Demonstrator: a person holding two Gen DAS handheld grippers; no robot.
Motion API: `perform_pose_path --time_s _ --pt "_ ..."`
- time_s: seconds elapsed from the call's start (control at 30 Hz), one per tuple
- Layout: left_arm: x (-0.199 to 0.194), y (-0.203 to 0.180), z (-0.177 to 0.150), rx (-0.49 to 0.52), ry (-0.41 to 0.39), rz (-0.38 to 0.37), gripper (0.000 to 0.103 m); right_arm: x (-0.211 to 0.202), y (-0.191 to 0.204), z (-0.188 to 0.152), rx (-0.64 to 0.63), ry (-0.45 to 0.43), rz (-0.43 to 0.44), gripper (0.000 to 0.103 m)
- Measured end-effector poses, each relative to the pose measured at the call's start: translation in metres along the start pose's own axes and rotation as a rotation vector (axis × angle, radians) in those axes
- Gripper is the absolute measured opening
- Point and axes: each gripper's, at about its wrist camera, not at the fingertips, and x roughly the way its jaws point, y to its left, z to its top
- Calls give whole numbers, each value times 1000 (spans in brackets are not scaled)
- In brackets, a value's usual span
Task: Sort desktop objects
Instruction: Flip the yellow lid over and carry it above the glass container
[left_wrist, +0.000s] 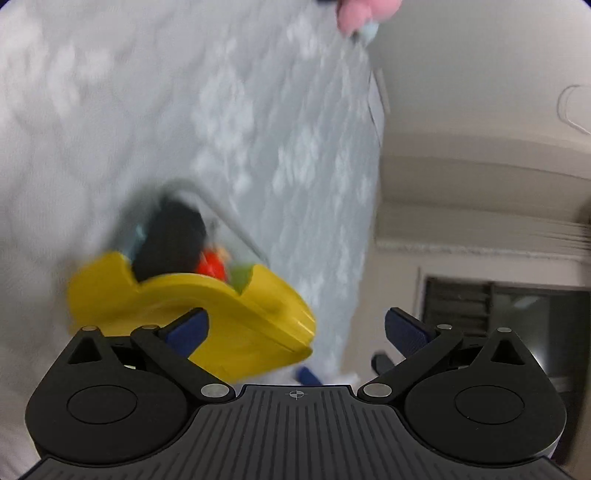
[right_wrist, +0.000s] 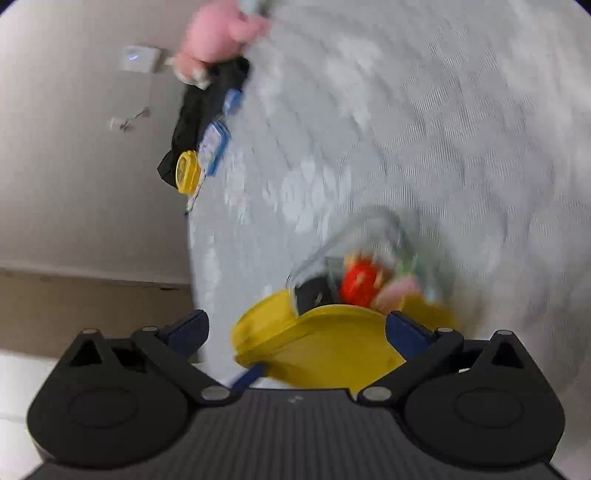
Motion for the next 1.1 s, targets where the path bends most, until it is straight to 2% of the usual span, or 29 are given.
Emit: perform_pose_path --time_s 0.07,0.13,0.2,0.27,0.3,0.4,0.6,0.67,0.73,0.83,0.97,1.1 --pt "-11 -11 -5 134 -21 138 103 -8 22 -6 -243 -69 -112 102" --pt "-17 -22 -20 323 -15 262 103 -8 38 -19 -495 -81 -183 97" --pt "-12 -27 -41 529 21 344 103 -5 40 -28 -601 -32 -206 96" --pt "-3 -14 -58 626 93 387 103 1 29 -33 -602 62 -217 95" --pt "1 -5 -63 640 130 399 103 4 21 -36 -582 103 -224 95" --pt "15 21 -68 586 206 428 103 14 -1 -39 -539 176 -251 94" --pt "37 32 -49 459 181 485 103 37 -27 -34 -460 212 -273 94" --pt "45 29 -48 495 172 543 103 45 -28 -35 -471 217 -284 94" --pt "50 23 -54 591 173 601 103 53 -26 -39 -519 226 -302 93" --pt "53 15 -69 695 187 613 103 57 -23 -48 -576 254 -304 91" --pt "52 9 -81 698 213 595 103 58 -19 -53 -558 276 -292 88" --pt "50 7 -84 689 221 585 103 56 -19 -50 -518 259 -306 84"
